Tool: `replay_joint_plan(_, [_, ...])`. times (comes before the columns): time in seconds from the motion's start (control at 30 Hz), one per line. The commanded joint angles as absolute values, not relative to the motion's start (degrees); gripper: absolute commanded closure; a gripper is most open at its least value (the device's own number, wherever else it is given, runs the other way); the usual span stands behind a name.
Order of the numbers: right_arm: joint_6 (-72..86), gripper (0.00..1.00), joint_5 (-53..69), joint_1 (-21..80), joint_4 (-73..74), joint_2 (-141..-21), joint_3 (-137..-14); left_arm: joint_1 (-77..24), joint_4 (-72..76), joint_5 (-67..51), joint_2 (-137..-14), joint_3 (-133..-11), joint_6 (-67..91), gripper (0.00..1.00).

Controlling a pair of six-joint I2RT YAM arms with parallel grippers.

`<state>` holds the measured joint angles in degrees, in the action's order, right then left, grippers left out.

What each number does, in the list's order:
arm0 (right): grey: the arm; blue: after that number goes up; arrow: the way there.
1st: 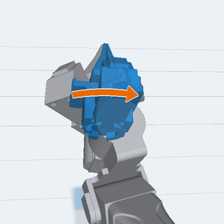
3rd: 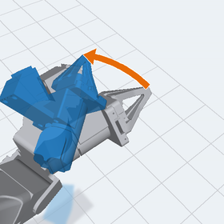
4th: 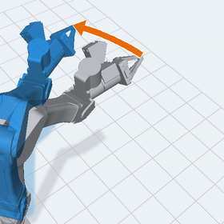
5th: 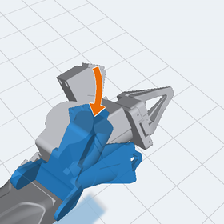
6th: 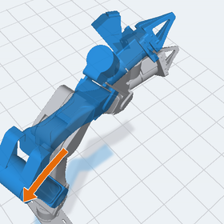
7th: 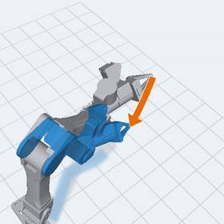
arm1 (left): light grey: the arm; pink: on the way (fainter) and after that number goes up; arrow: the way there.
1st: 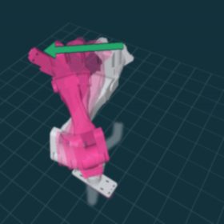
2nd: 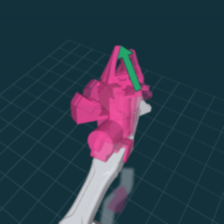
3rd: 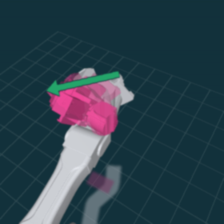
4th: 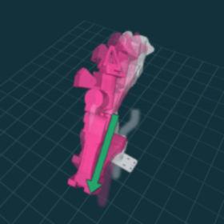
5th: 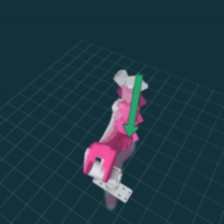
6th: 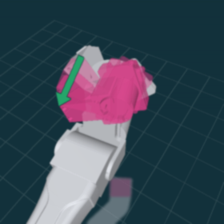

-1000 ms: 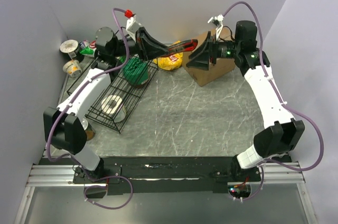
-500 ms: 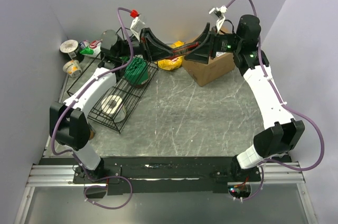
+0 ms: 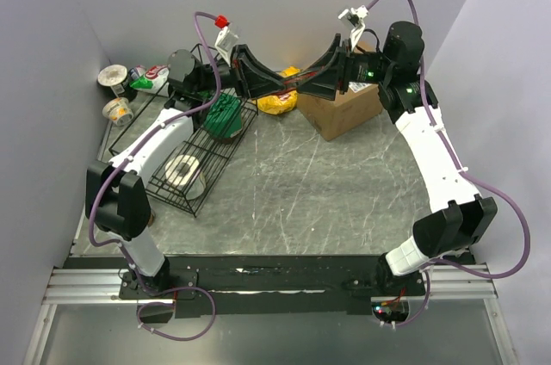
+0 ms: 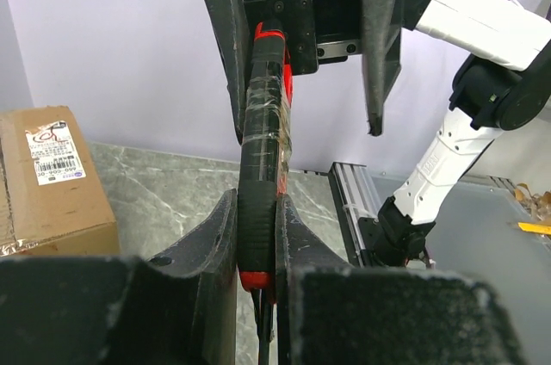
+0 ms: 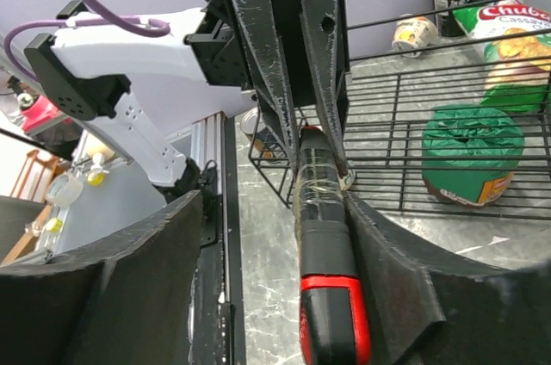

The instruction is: Unpack the express box

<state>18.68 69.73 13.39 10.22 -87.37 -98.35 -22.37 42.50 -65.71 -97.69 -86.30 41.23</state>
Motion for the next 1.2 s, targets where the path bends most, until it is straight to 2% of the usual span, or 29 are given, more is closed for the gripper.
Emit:
replay_joint_plan(0.0, [17.5, 0.33, 70.0, 14.3, 9.0, -87.5, -101.8, -22.6, 45.4, -64.7, -97.7, -89.0, 41.9, 0.99])
replay_joint_plan(0.1, [16.0, 0.38, 69.4, 14.8, 10.5, -87.5, -102.0, -22.6, 45.2, -64.7, -97.9, -89.2, 41.8, 0.99])
replay_joint_plan(0.3, [10.4, 0.58, 67.9, 15.9, 15.7, -87.5, -102.2, -22.7, 44.8, -64.7, -98.3, -89.8, 41.8, 0.99])
replay_joint_plan(0.33, [10.1, 0.67, 67.8, 15.8, 16.2, -87.6, -102.4, -22.6, 44.7, -64.6, -98.4, -89.8, 41.7, 0.99])
replay_joint_plan(0.4, [7.8, 0.77, 67.8, 15.8, 18.3, -87.8, -103.0, -22.7, 44.6, -64.4, -98.5, -89.7, 41.7, 0.99])
replay_joint_plan(0.43, [6.6, 0.9, 67.1, 15.8, 19.3, -87.8, -103.4, -22.7, 44.4, -64.1, -98.4, -89.6, 41.6, 0.99])
replay_joint_plan(0.5, [3.3, 1.0, 63.0, 15.3, 23.5, -87.7, -105.1, -22.7, 44.0, -63.7, -98.4, -89.3, 41.7, 0.99])
replay_joint_plan(0.6, [3.5, 1.0, 52.9, 12.6, 27.1, -86.2, -106.3, -22.7, 40.2, -60.7, -98.3, -89.3, 40.7, 0.59])
replay_joint_plan(0.63, [4.0, 1.0, 50.0, 11.8, 28.2, -85.8, -106.9, -22.6, 38.6, -59.4, -98.0, -89.4, 40.3, 0.4])
replay_joint_plan(0.7, [4.2, 1.0, 40.3, 9.9, 31.0, -84.5, -109.2, -22.5, 33.2, -54.6, -97.2, -89.1, 37.3, 0.25])
replay_joint_plan(0.73, [3.7, 1.0, 37.3, 8.5, 33.5, -84.2, -110.0, -22.6, 31.0, -52.5, -96.2, -88.6, 35.9, 0.04])
replay_joint_plan(0.9, [3.5, 1.0, 26.3, 2.6, 36.0, -78.8, -108.5, -23.7, 20.6, -43.4, -95.2, -87.3, 25.4, 0.04])
replay_joint_plan(1.0, [6.4, 1.0, 16.8, -2.4, 32.5, -72.2, -101.6, -27.1, 9.1, -32.5, -100.2, -95.1, 14.4, 0.04])
replay_joint_plan(1.07, [4.2, 1.0, 9.5, -3.0, 25.5, -65.9, -96.0, -27.8, 4.9, -28.9, -106.1, -101.6, 13.3, 0.04])
replay_joint_plan(1.1, [3.5, 1.0, 5.7, -2.9, 22.6, -63.8, -89.5, -27.8, 4.0, -27.8, -108.4, -104.3, 13.5, 0.04])
replay_joint_plan(1.17, [5.0, 1.0, -4.9, -3.0, 17.5, -61.2, -85.4, -27.8, 1.1, -23.6, -115.4, -113.0, 14.4, 0.04])
